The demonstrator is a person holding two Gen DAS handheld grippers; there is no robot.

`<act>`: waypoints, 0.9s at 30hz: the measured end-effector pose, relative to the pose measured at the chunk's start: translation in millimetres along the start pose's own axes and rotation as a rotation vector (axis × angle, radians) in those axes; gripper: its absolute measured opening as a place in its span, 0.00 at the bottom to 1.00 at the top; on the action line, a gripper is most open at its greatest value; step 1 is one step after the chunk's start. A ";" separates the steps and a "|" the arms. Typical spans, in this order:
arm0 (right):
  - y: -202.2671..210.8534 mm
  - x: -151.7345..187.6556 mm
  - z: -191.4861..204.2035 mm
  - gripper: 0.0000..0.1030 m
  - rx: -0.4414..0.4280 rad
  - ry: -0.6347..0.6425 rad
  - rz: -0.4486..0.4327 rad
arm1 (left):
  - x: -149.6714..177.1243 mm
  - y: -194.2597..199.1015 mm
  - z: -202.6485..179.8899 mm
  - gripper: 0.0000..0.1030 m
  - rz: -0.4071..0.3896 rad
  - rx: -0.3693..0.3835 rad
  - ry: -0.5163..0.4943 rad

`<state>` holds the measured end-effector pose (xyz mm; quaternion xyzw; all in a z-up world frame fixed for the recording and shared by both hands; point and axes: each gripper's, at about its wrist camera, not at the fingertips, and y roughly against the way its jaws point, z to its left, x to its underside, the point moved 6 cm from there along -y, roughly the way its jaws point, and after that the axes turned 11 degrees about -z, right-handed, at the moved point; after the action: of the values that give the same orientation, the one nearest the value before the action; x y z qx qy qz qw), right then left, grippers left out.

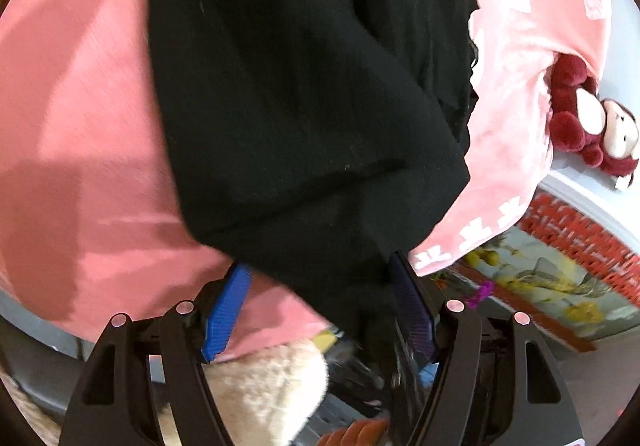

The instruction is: Fold small clothes

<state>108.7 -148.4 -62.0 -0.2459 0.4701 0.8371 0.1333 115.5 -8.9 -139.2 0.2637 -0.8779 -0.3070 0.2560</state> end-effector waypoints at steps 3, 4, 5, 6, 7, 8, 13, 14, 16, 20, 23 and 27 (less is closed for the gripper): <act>4.9 -2.4 18.3 0.02 -0.022 0.058 0.012 | 0.9 -1.2 -9.1 0.66 0.002 0.060 0.040; 5.3 -2.5 24.3 0.02 -0.032 0.076 0.015 | -0.6 2.6 -14.5 0.63 -0.019 0.083 0.036; 4.5 -2.8 28.6 0.02 -0.040 0.086 0.018 | -1.9 5.6 -19.0 0.56 -0.035 0.097 0.018; 3.4 -3.3 32.5 0.03 -0.055 0.096 0.028 | -3.4 9.0 -24.0 0.48 -0.052 0.110 -0.006; 2.8 -4.7 30.5 0.06 -0.041 0.099 0.023 | -5.0 12.4 -30.9 0.27 -0.070 0.108 -0.058; 3.3 -5.8 26.2 0.07 -0.022 0.093 0.010 | -6.3 15.0 -35.1 0.08 -0.084 0.090 -0.106; 31.1 -35.3 -68.5 0.26 0.172 -0.139 -0.110 | -18.4 35.7 -44.1 0.03 -0.153 0.078 -0.175; 37.9 -42.9 -92.0 0.28 0.222 -0.181 -0.132 | -19.7 37.7 -45.5 0.03 -0.157 0.086 -0.177; 45.7 -65.7 -152.8 0.44 0.349 -0.257 -0.163 | -22.9 41.5 -50.1 0.03 -0.163 0.098 -0.198; 27.6 -111.2 -240.0 0.57 0.471 -0.356 -0.189 | -27.5 42.8 -57.9 0.03 -0.169 0.106 -0.203; 2.0 -127.3 -269.3 0.56 0.435 -0.461 -0.201 | -28.1 44.8 -67.3 0.03 -0.171 0.098 -0.242; -15.3 -137.9 -285.5 0.01 0.361 -0.583 -0.257 | -26.0 49.1 -76.2 0.03 -0.161 0.083 -0.318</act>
<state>313.7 -382.7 -123.8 -0.0264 0.5175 0.7521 0.4072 166.1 9.4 -61.7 0.2914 -0.8953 -0.3279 0.0775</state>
